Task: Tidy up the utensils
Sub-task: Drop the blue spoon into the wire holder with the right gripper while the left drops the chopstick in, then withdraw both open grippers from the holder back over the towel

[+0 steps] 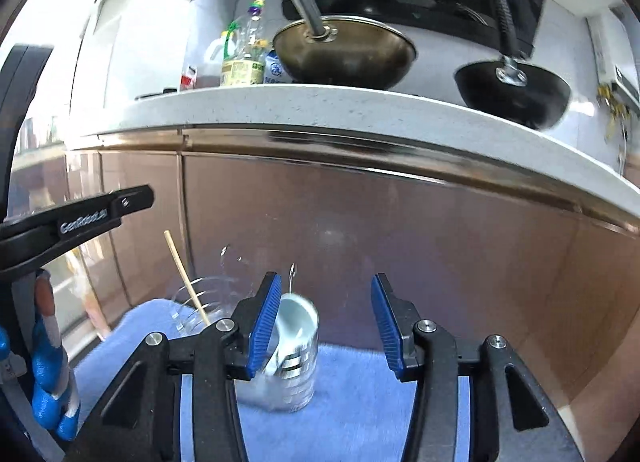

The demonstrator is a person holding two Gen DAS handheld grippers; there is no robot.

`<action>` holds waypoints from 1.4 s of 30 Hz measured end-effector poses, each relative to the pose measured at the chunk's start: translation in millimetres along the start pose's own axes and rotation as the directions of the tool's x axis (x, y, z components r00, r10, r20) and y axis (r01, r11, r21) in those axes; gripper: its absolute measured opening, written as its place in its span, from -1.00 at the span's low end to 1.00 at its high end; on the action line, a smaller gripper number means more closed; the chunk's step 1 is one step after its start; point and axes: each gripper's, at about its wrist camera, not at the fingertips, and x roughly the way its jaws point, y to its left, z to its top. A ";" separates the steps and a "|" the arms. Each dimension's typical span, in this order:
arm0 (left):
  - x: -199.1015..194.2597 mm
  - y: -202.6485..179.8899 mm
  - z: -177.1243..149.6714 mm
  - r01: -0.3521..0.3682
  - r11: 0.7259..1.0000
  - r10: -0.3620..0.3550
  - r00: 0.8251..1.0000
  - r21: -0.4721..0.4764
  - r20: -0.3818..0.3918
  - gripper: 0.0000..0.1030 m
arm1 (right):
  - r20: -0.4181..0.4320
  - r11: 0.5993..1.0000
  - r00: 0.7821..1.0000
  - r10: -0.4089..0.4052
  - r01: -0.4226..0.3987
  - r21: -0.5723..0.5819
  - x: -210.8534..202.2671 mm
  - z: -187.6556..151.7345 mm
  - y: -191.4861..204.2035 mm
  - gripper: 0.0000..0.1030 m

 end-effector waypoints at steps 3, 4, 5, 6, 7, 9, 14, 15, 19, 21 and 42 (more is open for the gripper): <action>-25.3 2.5 -10.3 -0.027 0.999 0.027 0.999 0.021 -0.041 -0.25 | -0.036 0.998 0.999 0.025 -0.023 0.060 -25.3 -14.7 -7.9 -0.10; -32.8 3.0 -13.0 -0.038 0.999 0.039 0.998 0.029 -0.047 -0.23 | -0.049 0.996 0.998 0.035 -0.031 0.079 -34.4 -21.5 -11.5 -0.10; -41.1 2.8 -16.8 -0.050 0.998 0.052 0.997 0.044 -0.055 -0.23 | -0.059 0.995 0.997 0.039 -0.034 0.091 -40.4 -25.8 -14.2 -0.10; -49.0 2.8 -20.5 -0.055 0.997 0.059 0.996 0.056 -0.068 -0.23 | -0.070 0.994 0.996 0.046 -0.038 0.106 -49.1 -31.6 -17.4 -0.10; -56.5 3.1 -23.9 -0.059 0.996 0.064 0.994 0.064 -0.088 -0.23 | -0.078 0.992 0.996 0.053 -0.044 0.115 -55.6 -35.6 -19.4 -0.10; -68.2 3.9 -27.6 -0.059 0.996 0.067 0.990 0.065 -0.122 -0.22 | -0.103 0.991 0.992 0.068 -0.055 0.125 -69.3 -45.5 -24.1 -0.10; -87.0 -0.9 -29.3 -0.002 0.997 0.016 0.981 0.076 -0.192 -0.22 | -0.149 0.983 0.983 0.111 -0.087 0.159 -93.2 -63.9 -35.5 -0.10; -88.6 -2.9 -30.4 0.029 0.997 -0.011 0.976 0.078 -0.216 -0.22 | -0.158 0.982 0.981 0.115 -0.089 0.164 -97.6 -68.1 -37.3 -0.10; -92.7 -8.6 -36.7 0.102 0.992 -0.078 0.959 0.074 -0.271 -0.22 | -0.186 0.979 0.975 0.124 -0.090 0.181 -111.4 -84.3 -41.9 -0.10; -94.5 -10.4 -42.0 0.119 0.990 -0.094 0.954 0.071 -0.285 -0.22 | -0.195 0.980 0.974 0.118 -0.082 0.183 -118.0 -92.4 -44.6 -0.10; -91.4 -26.3 -91.5 0.171 0.983 -0.135 0.921 0.068 -0.366 -0.22 | -0.219 0.979 0.975 0.020 0.025 0.204 -162.9 -133.0 -84.0 -0.10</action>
